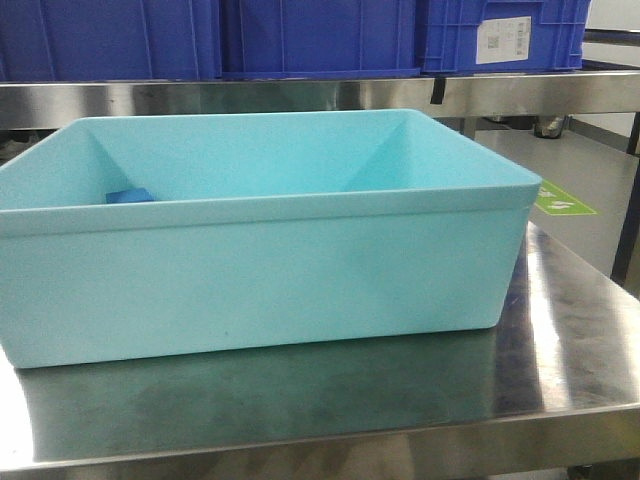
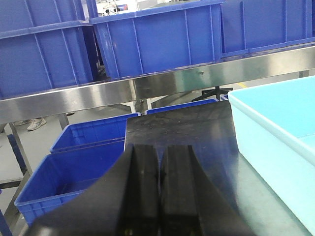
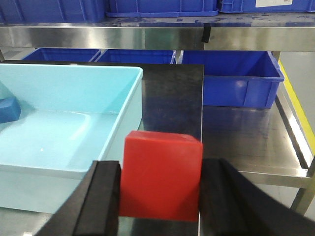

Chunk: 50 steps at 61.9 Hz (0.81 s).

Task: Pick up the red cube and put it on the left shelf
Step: 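Drive the base away from the table holding the red cube in the right gripper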

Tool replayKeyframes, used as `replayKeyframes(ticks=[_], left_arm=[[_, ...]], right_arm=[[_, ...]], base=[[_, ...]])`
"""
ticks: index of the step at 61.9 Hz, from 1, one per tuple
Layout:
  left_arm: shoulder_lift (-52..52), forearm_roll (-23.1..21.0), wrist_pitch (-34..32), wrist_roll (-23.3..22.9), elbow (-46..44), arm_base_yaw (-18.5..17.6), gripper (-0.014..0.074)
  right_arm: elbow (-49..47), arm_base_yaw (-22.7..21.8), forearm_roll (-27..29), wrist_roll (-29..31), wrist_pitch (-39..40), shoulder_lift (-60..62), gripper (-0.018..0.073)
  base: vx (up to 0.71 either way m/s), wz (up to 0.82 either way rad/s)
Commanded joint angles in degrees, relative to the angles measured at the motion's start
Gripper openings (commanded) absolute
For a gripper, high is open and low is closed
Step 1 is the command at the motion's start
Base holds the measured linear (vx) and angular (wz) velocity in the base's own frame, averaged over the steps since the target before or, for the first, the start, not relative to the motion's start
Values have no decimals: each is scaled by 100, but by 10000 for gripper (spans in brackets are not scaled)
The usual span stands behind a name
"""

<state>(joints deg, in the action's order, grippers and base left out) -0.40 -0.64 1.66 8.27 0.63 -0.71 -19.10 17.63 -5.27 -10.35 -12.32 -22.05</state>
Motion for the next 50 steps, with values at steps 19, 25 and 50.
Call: replayKeyframes(ticks=[19, 25, 50], left_arm=[[-23, -27, -514, 3, 126, -8, 106], [-23, -27, -514, 3, 126, -8, 106], [-23, -27, -514, 3, 126, -8, 106]], right_arm=[[-154, -45, -72, 43, 562, -10, 57], [-154, -45, -72, 43, 562, -10, 57], [-154, -45, -72, 43, 562, -10, 57]], base=[[0, 0], [0, 0], [0, 0]])
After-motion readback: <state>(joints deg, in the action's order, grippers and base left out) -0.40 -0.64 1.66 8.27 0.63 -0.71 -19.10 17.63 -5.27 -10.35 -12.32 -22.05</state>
